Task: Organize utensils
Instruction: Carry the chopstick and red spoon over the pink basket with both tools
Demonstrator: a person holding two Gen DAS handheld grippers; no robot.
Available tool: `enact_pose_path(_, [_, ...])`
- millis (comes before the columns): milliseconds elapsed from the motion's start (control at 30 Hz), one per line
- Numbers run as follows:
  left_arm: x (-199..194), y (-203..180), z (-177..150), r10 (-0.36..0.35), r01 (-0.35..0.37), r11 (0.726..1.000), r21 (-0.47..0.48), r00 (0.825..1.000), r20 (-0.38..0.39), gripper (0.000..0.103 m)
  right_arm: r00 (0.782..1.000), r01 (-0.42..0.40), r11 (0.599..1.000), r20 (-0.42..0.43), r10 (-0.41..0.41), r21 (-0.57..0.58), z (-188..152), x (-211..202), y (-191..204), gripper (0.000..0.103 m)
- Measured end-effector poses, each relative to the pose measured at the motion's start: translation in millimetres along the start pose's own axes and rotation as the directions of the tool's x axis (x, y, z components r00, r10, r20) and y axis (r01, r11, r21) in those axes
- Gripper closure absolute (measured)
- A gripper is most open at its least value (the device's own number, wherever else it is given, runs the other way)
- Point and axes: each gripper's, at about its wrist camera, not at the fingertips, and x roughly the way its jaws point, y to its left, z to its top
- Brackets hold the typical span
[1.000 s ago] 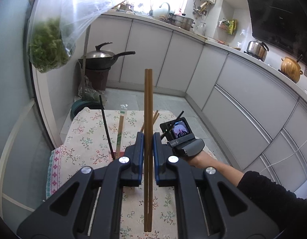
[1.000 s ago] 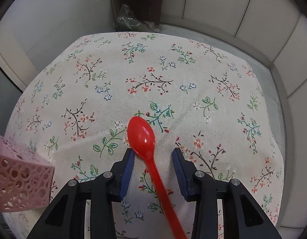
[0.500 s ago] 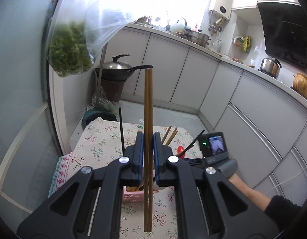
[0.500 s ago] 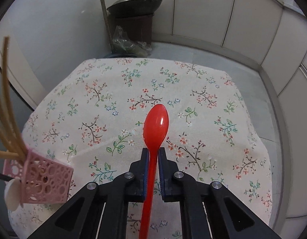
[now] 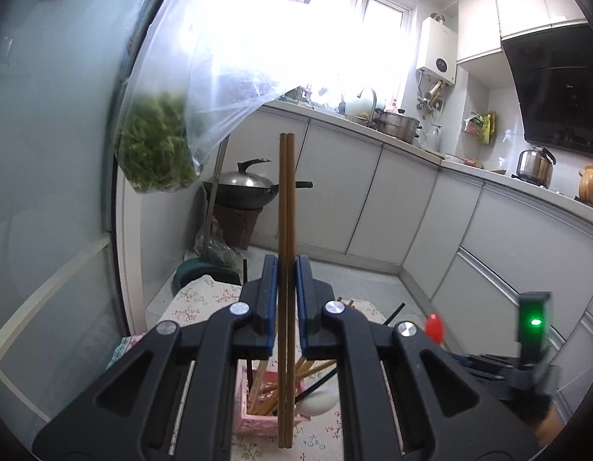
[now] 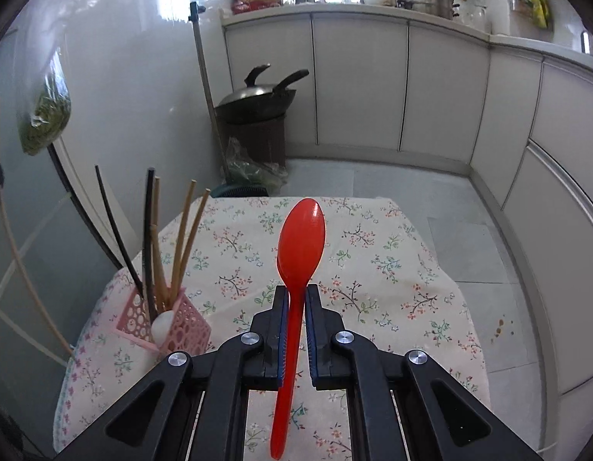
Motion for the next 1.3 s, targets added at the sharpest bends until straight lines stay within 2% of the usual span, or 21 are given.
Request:
enact_pose_path(200, [21,-10,-10,0.056,-0.059,0.996,0.070,0.997,0.047,0.093,0.995,-0.002,0.999,0.097,-0.002,0.045,4,-39,2,0.095])
enact_pose_path(300, [34,-12,-15,0.050,-0.055,0.995,0.088,0.997,0.050,0.093,0.991,-0.004,1.000,0.131,0.001,0.021,7,-48,5,0.095])
enact_pose_path(833, [80,-24,-42,0.120,-0.120,0.979,0.166,0.993,0.012,0.093,0.990,-0.035,0.999,0.140,0.030,0.032,5,-47,7,0.095])
enact_pose_path(1033, [84,-24,-46,0.116,-0.110,0.976,0.187,0.993,-0.026,0.093,0.987,-0.045,0.998,0.155,0.037,0.047,4,-52,4,0.095])
enact_pose_path(1300, [74,-18,-45,0.062,-0.039,0.979,0.202,0.992,-0.109,0.093,0.984,-0.047,0.996,0.173,0.034,0.071,6,-55,4,0.095])
